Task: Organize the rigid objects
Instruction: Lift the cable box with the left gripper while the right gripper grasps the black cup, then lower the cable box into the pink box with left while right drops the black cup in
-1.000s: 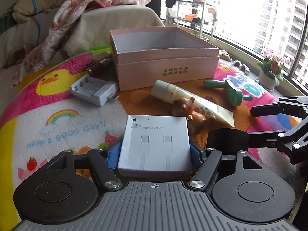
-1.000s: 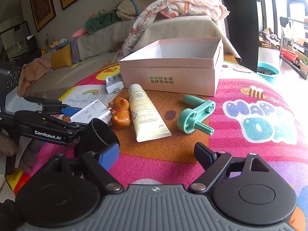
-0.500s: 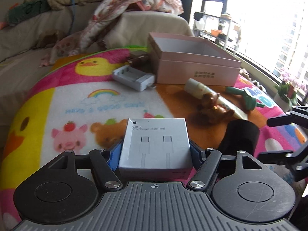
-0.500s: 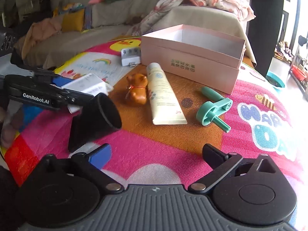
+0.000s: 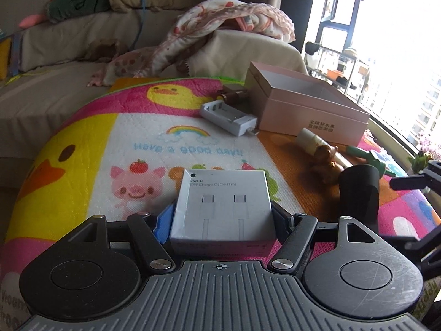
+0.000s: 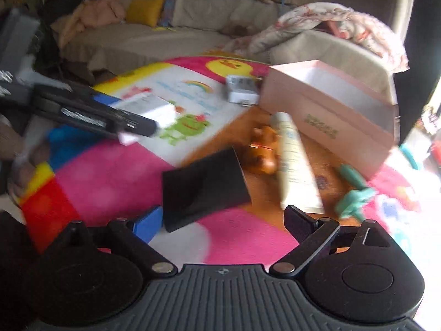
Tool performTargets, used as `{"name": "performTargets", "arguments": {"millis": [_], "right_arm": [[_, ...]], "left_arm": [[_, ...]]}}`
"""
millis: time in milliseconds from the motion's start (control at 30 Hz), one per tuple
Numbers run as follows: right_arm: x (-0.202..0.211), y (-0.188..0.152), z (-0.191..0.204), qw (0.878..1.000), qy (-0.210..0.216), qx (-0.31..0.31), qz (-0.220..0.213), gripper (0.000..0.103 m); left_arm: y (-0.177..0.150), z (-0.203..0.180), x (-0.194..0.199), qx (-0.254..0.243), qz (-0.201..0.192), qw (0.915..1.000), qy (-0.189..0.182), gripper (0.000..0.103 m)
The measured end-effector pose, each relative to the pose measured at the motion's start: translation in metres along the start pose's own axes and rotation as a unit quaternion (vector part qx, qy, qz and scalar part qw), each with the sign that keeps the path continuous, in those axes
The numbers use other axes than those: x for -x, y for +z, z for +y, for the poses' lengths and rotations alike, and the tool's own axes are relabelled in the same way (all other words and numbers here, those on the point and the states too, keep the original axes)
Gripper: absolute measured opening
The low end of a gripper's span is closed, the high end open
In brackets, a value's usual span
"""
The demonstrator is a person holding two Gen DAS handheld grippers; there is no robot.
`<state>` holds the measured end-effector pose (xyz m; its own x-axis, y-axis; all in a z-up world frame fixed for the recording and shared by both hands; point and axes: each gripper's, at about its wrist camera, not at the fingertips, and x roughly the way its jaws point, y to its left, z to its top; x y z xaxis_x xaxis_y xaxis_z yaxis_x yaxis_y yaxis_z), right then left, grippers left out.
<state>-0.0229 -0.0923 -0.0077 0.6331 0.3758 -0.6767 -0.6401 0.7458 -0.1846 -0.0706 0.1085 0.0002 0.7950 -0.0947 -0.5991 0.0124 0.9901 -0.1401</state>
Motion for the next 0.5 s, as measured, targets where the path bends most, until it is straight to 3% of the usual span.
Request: {"name": "performTargets", "arguments": {"millis": [100, 133, 267, 333, 500], "right_arm": [[0.003, -0.009, -0.021, 0.997, -0.08, -0.012, 0.004, 0.094], [0.006, -0.011, -0.03, 0.996, -0.085, -0.03, 0.007, 0.093], [0.013, -0.01, -0.056, 0.99, 0.001, -0.142, -0.002, 0.093], [0.01, -0.004, -0.055, 0.986, 0.024, -0.164, -0.016, 0.09], [-0.015, 0.021, -0.031, 0.99, -0.001, -0.136, -0.042, 0.078]], "left_arm": [[0.0, 0.0, -0.001, -0.001, -0.001, 1.0, 0.002, 0.075], [0.0, -0.001, -0.001, -0.002, -0.001, 1.0, 0.003, 0.075], [-0.001, -0.003, -0.001, -0.009, 0.0, 0.9999, 0.009, 0.075], [-0.001, -0.004, -0.001, -0.011, 0.0, 0.9999, 0.01, 0.075], [0.0, -0.002, -0.001, -0.008, -0.002, 1.0, 0.001, 0.075]]}}
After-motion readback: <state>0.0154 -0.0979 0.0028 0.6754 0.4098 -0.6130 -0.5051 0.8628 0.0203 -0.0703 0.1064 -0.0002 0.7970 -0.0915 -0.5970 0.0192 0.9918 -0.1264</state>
